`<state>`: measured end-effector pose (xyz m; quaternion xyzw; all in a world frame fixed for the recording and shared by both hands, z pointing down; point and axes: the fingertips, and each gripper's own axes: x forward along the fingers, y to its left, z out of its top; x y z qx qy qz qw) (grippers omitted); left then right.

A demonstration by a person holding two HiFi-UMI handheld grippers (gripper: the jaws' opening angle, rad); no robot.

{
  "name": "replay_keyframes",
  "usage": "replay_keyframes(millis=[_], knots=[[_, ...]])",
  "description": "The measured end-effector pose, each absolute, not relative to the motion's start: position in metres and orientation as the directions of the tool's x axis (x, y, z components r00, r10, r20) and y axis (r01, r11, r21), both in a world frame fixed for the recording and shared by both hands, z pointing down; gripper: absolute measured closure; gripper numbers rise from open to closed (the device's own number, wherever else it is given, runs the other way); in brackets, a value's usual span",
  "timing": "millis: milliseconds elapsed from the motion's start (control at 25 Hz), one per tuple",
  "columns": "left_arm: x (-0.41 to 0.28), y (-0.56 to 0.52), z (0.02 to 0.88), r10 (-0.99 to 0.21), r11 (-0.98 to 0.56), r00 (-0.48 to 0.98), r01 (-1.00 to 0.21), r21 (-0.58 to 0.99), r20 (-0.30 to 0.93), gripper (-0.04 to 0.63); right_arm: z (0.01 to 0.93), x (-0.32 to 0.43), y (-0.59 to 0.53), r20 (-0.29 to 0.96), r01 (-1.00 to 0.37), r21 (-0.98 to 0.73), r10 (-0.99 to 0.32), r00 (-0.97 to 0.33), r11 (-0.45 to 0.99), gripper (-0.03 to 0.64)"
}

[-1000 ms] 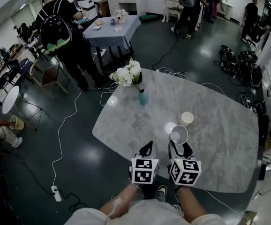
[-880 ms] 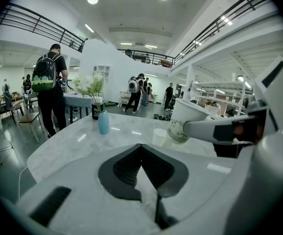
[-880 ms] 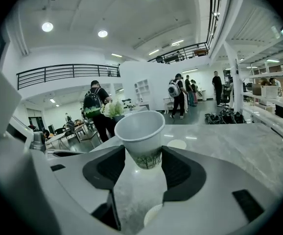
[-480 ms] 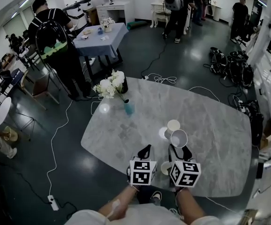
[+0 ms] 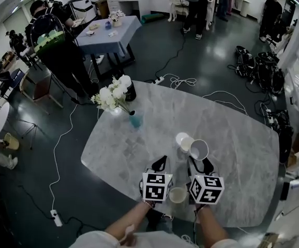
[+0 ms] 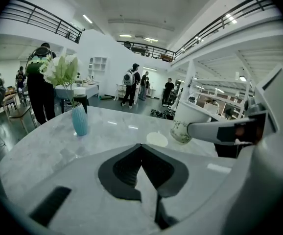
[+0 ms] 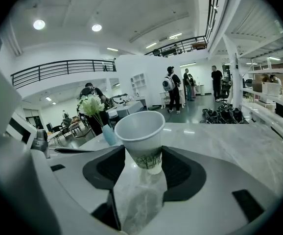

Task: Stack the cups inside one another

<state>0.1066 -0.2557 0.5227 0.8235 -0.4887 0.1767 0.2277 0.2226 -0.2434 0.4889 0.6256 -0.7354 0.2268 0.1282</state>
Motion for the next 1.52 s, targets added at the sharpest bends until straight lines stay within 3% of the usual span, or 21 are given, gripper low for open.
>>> replay_keyframes(millis=[560,1520], knots=[[0.133,-0.307,0.556,-0.701,-0.392,0.462,-0.886,0.247,0.543,0.6,0.521,0.229,-0.294,0.487,-0.965,-0.201,-0.838,-0.246,0.167,0.405],[0.111,-0.295,0.577,-0.672,-0.395,0.466,-0.883,0.254,0.576,0.6,0.555,0.216,-0.306,0.498,-0.967,-0.189,-0.833,-0.242,0.168,0.405]])
